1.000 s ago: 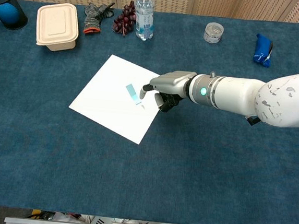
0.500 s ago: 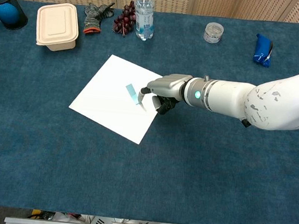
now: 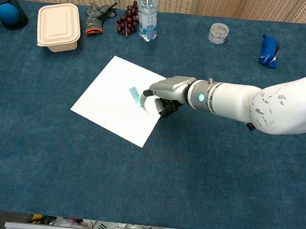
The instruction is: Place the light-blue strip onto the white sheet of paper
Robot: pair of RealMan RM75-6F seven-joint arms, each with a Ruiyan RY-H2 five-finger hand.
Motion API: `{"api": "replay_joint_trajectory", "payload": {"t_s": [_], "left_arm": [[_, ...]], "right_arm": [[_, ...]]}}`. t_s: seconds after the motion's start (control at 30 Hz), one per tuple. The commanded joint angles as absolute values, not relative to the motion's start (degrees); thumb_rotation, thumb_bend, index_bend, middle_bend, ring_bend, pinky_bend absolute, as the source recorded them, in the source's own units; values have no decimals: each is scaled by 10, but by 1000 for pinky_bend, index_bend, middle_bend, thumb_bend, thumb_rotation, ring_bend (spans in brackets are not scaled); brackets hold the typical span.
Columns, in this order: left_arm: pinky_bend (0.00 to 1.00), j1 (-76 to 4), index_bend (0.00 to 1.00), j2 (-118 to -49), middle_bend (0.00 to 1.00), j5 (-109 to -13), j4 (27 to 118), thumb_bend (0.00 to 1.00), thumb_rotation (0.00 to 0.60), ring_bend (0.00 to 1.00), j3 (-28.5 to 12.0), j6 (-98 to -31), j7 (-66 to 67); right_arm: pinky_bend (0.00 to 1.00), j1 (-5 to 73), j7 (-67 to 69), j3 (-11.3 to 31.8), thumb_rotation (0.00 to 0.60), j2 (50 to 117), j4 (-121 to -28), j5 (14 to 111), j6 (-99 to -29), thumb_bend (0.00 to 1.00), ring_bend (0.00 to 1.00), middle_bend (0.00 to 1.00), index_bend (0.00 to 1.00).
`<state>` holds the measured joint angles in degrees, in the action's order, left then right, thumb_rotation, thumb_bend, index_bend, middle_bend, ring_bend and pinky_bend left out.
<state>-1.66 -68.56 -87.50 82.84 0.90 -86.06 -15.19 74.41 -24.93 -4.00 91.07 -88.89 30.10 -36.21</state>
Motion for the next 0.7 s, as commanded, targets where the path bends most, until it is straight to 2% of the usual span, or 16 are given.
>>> {"api": "replay_joint_trajectory", "payload": {"t_s": [0.03, 0.7], "left_arm": [[555, -16, 193, -685, 463, -874, 828, 231, 600, 535, 9, -860, -152], [554, -15, 193, -685, 455, -874, 825, 231, 600, 534, 6, -859, -156]], "right_arm": [[1000, 747, -250, -42, 540, 915, -884, 298, -359, 1000, 1000, 1000, 202], [1000, 745, -244, -34, 537, 922, -875, 302, -370, 1000, 1000, 1000, 202]]}}
